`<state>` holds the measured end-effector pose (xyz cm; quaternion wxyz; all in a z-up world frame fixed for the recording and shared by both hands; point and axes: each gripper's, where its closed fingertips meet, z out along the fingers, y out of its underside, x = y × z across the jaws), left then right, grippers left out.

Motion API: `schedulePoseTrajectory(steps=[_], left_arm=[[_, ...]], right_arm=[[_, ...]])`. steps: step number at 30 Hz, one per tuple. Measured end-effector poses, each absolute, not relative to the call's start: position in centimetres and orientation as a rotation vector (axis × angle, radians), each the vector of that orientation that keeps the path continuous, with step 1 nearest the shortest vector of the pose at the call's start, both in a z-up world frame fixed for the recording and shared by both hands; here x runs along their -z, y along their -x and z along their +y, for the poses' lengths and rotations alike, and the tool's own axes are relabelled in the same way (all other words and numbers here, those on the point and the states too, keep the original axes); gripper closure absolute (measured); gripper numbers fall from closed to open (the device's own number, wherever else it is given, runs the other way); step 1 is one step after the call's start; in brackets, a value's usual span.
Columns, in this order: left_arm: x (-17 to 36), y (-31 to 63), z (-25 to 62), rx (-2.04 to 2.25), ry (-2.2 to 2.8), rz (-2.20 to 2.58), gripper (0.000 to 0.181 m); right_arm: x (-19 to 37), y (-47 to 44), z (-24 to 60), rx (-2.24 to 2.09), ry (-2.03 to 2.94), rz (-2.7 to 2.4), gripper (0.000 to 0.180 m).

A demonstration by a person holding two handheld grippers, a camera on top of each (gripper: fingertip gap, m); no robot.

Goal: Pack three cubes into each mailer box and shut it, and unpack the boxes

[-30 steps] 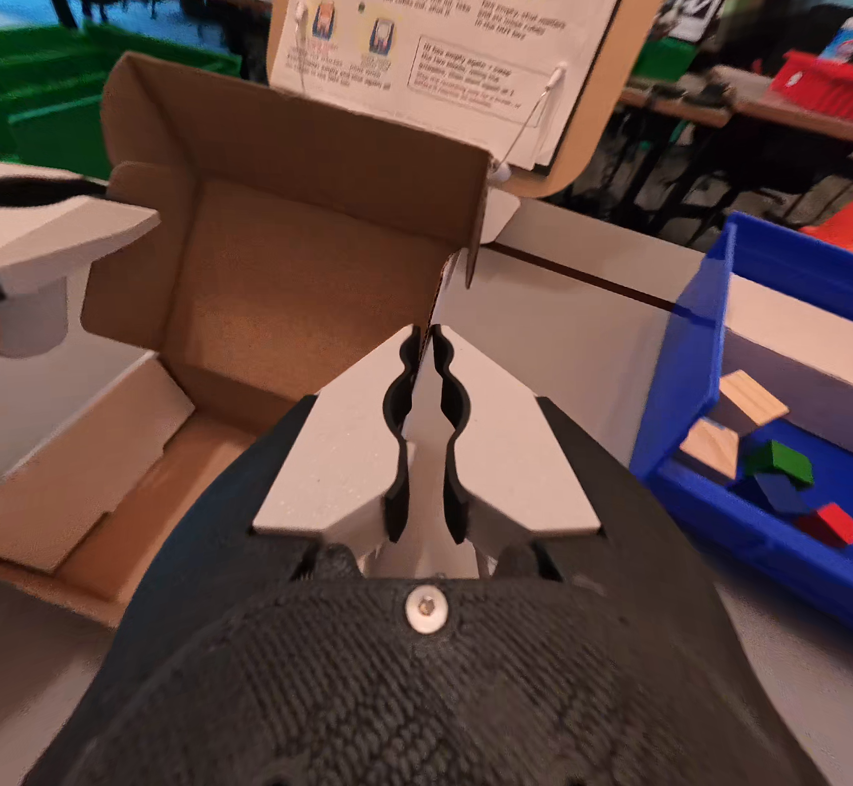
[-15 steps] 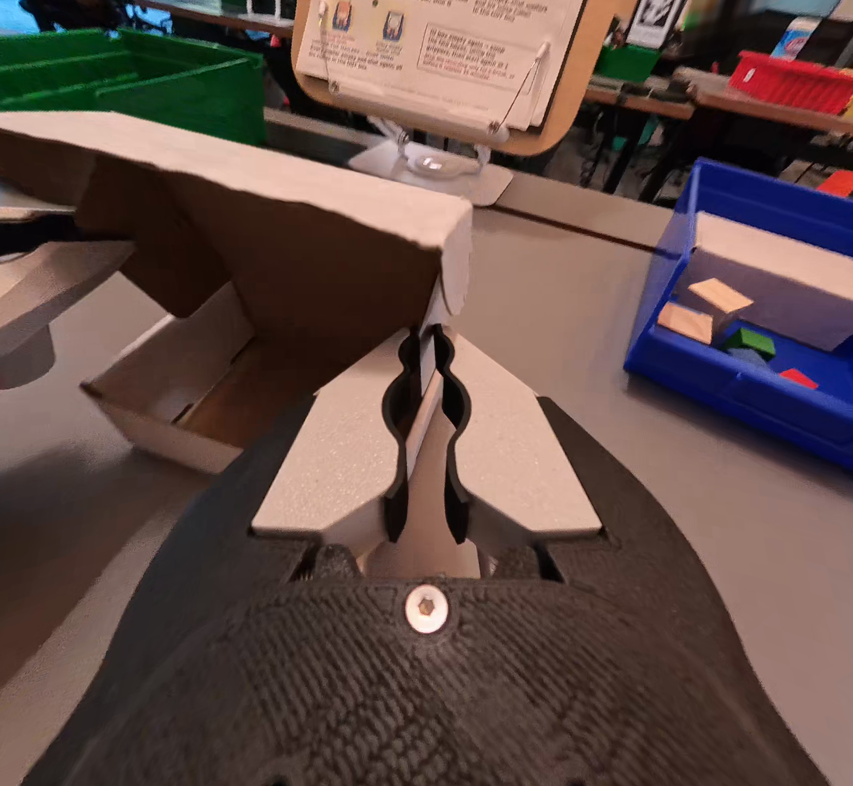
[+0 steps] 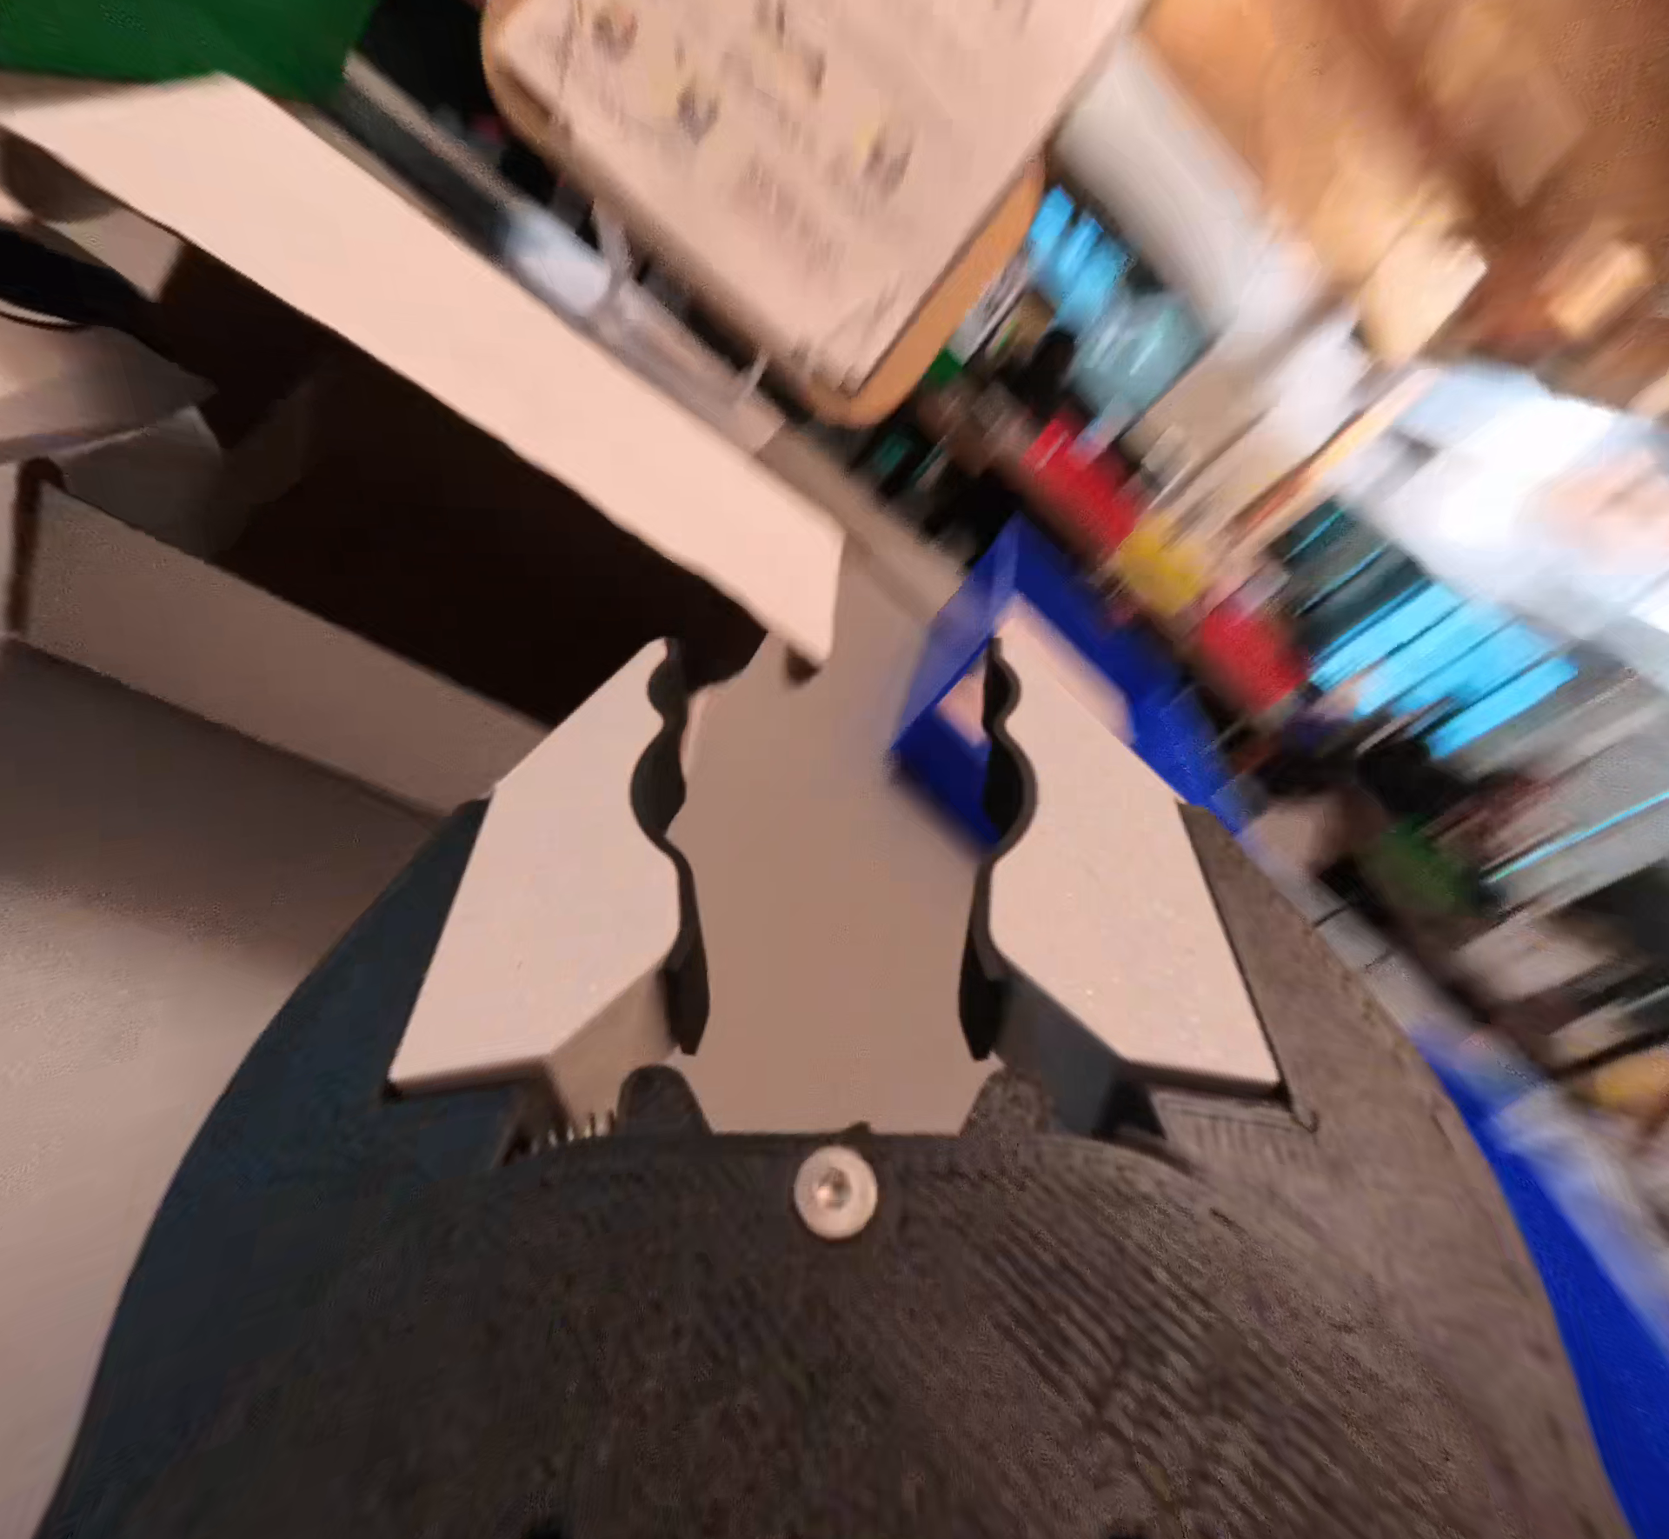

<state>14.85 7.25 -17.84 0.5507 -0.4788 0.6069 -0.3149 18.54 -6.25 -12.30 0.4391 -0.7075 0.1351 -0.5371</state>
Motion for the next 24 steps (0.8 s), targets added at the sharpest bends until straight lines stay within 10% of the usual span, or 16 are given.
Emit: schedulePoseTrajectory(steps=[10, 17, 24], left_arm=[[18.7, -13.8, 8.4, 0.684, 1.110, 1.492, 0.143], [18.4, -13.0, 9.5, 0.675, 1.095, 1.478, 0.146], [18.0, -13.4, 9.1, 0.682, 1.058, 1.462, 0.151]], right_arm=[[13.5, -18.6, -0.1, 1.648, 1.865, -0.346, 0.153], [15.6, -15.8, 0.6, 1.407, 1.960, -0.418, 0.110], [14.2, -19.1, -0.7, 1.757, 1.873, -0.446, 0.169]])
